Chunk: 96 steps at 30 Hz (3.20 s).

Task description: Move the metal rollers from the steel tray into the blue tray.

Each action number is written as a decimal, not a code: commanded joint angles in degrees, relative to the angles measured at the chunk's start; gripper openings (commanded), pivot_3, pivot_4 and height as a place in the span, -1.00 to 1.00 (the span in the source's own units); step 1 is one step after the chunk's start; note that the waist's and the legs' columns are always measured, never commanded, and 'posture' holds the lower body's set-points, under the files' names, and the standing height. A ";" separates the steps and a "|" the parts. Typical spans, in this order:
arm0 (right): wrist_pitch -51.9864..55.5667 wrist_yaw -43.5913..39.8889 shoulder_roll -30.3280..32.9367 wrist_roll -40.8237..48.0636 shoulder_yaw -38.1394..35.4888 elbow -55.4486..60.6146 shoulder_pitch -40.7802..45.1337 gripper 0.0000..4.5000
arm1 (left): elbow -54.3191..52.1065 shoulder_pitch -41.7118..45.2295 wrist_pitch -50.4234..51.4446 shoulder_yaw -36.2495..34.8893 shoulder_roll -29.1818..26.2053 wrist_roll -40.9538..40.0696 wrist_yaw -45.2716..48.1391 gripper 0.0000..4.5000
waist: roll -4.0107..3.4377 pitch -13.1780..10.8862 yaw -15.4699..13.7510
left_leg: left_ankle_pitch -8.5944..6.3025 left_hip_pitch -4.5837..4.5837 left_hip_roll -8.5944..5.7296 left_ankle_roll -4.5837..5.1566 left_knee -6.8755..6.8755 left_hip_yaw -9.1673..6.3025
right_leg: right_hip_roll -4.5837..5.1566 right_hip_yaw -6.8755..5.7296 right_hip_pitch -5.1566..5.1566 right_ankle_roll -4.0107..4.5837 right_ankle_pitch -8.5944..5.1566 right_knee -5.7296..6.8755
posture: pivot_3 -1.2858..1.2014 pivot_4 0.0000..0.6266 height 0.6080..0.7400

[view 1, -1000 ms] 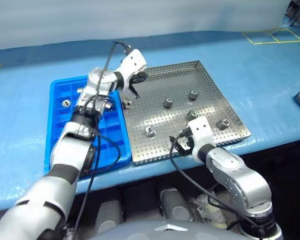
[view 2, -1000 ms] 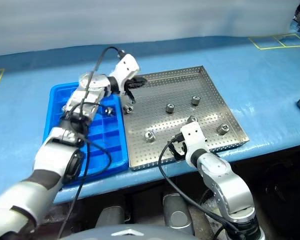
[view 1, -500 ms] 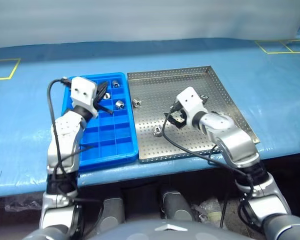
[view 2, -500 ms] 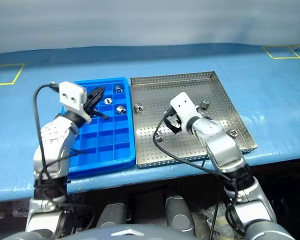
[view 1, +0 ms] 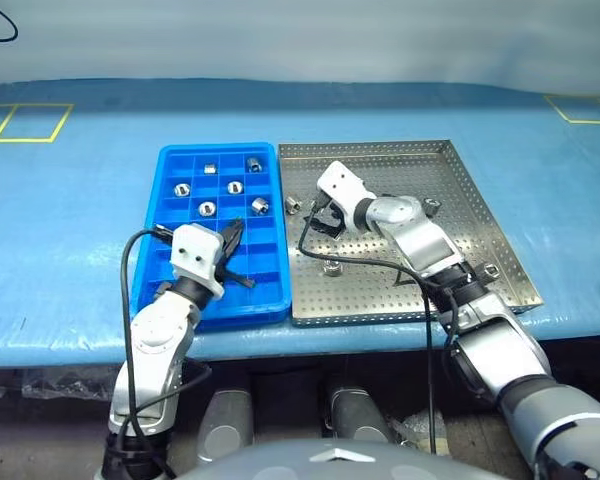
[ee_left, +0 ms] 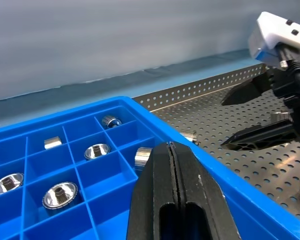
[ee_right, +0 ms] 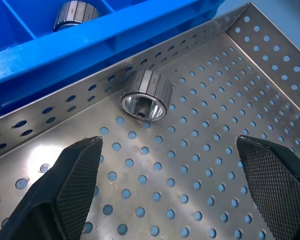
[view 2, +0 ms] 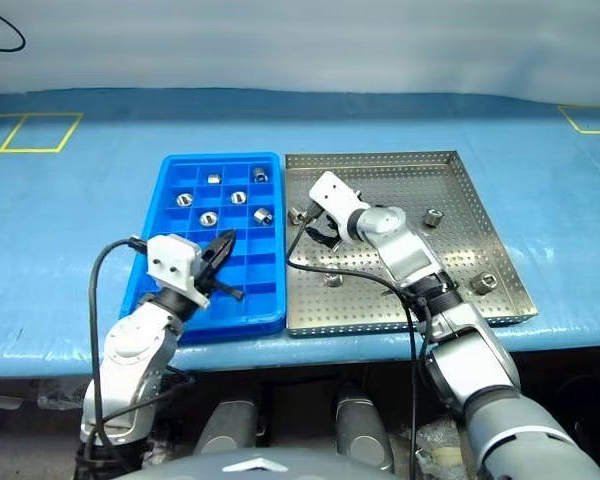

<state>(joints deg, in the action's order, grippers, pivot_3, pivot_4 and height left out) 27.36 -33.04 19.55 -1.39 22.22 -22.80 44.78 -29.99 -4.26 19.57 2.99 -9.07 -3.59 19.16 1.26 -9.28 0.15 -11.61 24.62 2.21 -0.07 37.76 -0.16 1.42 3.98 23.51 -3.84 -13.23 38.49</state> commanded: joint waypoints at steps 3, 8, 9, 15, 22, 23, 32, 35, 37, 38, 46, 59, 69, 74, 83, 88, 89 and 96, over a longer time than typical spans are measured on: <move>-6.78 -0.79 -2.60 -2.40 -1.37 -9.61 4.91 1.00 | -3.46 0.13 -1.05 1.28 0.38 -2.59 -0.07 -0.99 | -0.01 0.00 -0.23 | 0.00 -0.01 0.00 0.00 -0.04 0.00 | 0.00 0.00 0.01 0.03 -0.01 0.00 | 0.17 -0.52 1.00; -11.12 -0.75 -4.36 -4.16 -1.85 -17.91 7.90 1.00 | -4.05 -0.65 -0.96 2.97 0.41 -3.64 -0.37 -0.99 | -0.03 -0.02 -0.69 | 0.00 0.00 0.00 0.00 -0.20 0.01 | 0.00 0.00 0.04 0.02 0.00 -0.11 | 0.18 -0.52 1.00; -11.91 -0.78 -4.75 -4.52 -1.81 -19.48 8.57 1.00 | -4.16 -0.76 -0.94 3.33 0.56 -3.77 -0.54 -0.99 | -0.03 -0.02 -0.86 | 0.00 0.00 0.00 0.00 -0.26 0.01 | -0.01 -0.01 0.05 0.01 0.00 -0.16 | 0.19 -0.52 1.00; -15.60 -1.24 -6.83 -5.97 -2.04 -26.22 11.58 1.00 | -4.14 -1.05 -0.95 4.38 0.76 -4.50 -1.11 -0.99 | -0.04 -0.02 -1.33 | 0.01 0.00 0.00 -0.01 -0.59 0.01 | -0.01 -0.02 0.08 -0.10 0.08 -0.42 | 0.20 -0.52 1.00; -19.42 -1.80 -8.74 -7.50 -1.97 -30.73 13.97 1.00 | -3.72 -1.07 -1.10 4.14 1.04 -5.53 -1.85 -0.99 | -0.06 -0.04 -1.75 | 0.00 0.00 0.00 -0.02 -0.77 -0.01 | -0.01 -0.06 0.11 -0.06 0.05 -0.53 | 0.21 -0.52 1.00; -20.07 -1.89 -8.97 -7.85 -1.90 -31.23 14.24 1.00 | -3.71 -1.12 -1.12 4.26 1.05 -5.48 -1.94 -0.99 | -0.07 -0.04 -1.78 | 0.00 0.01 0.00 -0.02 -0.77 -0.01 | -0.01 -0.06 0.12 -0.06 0.05 -0.53 | 0.21 -0.52 1.00; -23.31 -2.55 -9.75 -9.11 -2.64 -34.10 15.00 0.13 | -3.46 -1.45 -1.33 4.00 1.26 -5.51 -2.70 -1.00 | -0.11 -0.07 -1.90 | 0.00 0.00 0.03 -0.02 -0.77 -0.01 | -0.03 -0.08 0.13 -0.04 0.04 -0.52 | 0.22 -0.52 1.00; -22.91 -1.86 -9.31 -8.72 -3.98 -33.84 14.10 -0.20 | -3.41 -1.36 -1.35 3.95 1.21 -5.66 -2.78 -1.00 | -0.12 -0.07 -2.14 | 0.00 0.02 0.01 -0.02 -0.77 -0.01 | -0.01 -0.08 0.13 -0.04 0.04 -0.54 | 0.21 -0.52 1.00; -22.54 -1.27 -8.73 -8.68 -4.78 -32.55 13.06 -0.20 | -3.35 -1.34 -1.83 3.99 1.06 -5.47 -2.76 -1.00 | -0.13 -0.08 -2.28 | 0.00 0.02 0.01 -0.02 -0.77 0.00 | -0.01 -0.08 0.13 -0.04 0.04 -0.55 | 0.20 -0.52 1.00; -22.11 -0.51 -8.14 -8.78 -5.23 -30.96 12.16 -0.20 | -3.34 -1.45 -2.28 4.00 0.91 -5.33 -2.69 -1.00 | -0.14 -0.08 -2.32 | 0.00 0.02 0.01 -0.03 -0.77 -0.01 | -0.01 -0.08 0.12 -0.03 0.04 -0.55 | 0.20 -0.52 1.00; -10.31 8.80 -3.03 -13.87 -7.37 -4.44 3.54 -0.20 | -4.09 -4.59 -5.95 2.86 -2.92 -4.96 -0.59 -1.00 | -0.22 -0.13 -2.31 | -0.01 0.12 -0.01 -0.04 -0.83 0.02 | 0.02 -0.05 0.23 0.07 -0.02 -0.61 | 0.17 -0.52 1.00; 1.68 5.99 -12.41 -9.06 -5.49 16.57 1.38 -0.20 | -7.08 -11.90 -15.07 -6.25 -2.73 -5.17 -4.09 -1.00 | -0.25 -0.14 -2.23 | -0.01 0.07 0.16 -0.05 -0.82 0.05 | -0.06 -0.13 0.21 0.32 -0.16 -0.62 | 0.22 -0.52 1.00; -2.93 6.19 -22.80 -6.46 -2.56 4.92 3.63 -0.20 | -11.80 -19.72 -15.72 -9.08 -0.65 -4.37 -7.11 -1.00 | -0.25 -0.14 -3.74 | -0.02 0.08 0.19 -0.07 -0.85 0.04 | -0.05 -0.21 0.24 0.37 -0.21 -0.64 | 0.32 -0.52 1.00; -4.29 5.58 -26.45 -5.38 -1.48 2.82 2.54 -0.20 | -13.06 -21.71 -16.28 -9.00 0.56 -4.28 -8.25 -1.00 | -0.25 -0.14 -5.29 | -0.06 0.09 0.22 -0.12 -0.89 0.03 | -0.06 -0.27 0.27 0.34 -0.34 -0.66 | 0.35 -0.52 1.00; -6.54 5.00 -29.30 -3.54 -1.67 -3.49 4.76 -0.20 | -15.26 -25.15 -17.28 -7.58 1.43 -4.14 -8.38 -1.00 | -0.25 -0.15 -7.39 | -0.15 0.12 0.29 -0.28 -0.90 0.05 | -0.04 -0.36 0.37 0.31 -0.49 -0.70 | 0.41 -0.52 1.00; -8.72 4.60 -30.74 -3.11 -1.33 -7.50 6.04 -0.20 | -16.62 -27.24 -17.68 -6.56 2.26 -3.21 -9.50 -1.00 | -0.24 -0.14 -8.80 | -0.16 0.18 0.32 -0.31 -1.12 0.04 | -0.08 -0.42 0.48 0.44 -0.58 -0.70 | 0.46 -0.52 1.00; -9.17 4.54 -30.96 -3.06 -1.21 -8.09 6.26 -0.20 | -16.88 -27.78 -17.83 -6.48 2.44 -3.02 -9.74 -1.00 | -0.24 -0.14 -9.16 | -0.16 0.17 0.32 -0.31 -1.19 0.04 | -0.08 -0.43 0.50 0.47 -0.60 -0.70 | 0.46 -0.52 1.00; -11.00 3.56 -32.34 -2.33 -0.89 -9.78 7.41 -0.20 | -17.98 -29.95 -18.79 -6.44 3.29 -2.51 -10.71 -1.00 | -0.22 -0.13 -12.71 | -0.12 0.39 0.40 -0.38 -1.59 0.01 | -0.24 -0.46 0.93 0.62 -0.69 -0.65 | 0.49 -0.52 1.00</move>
<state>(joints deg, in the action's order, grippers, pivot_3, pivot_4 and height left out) 18.35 -29.21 -7.53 -4.77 21.22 -33.35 48.64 -45.17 -33.71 2.38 -3.87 -5.94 -6.67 8.76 1.04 -9.41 -12.56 -11.73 25.04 2.61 -0.46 36.16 -0.16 1.17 3.52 24.48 -3.23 -13.93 37.84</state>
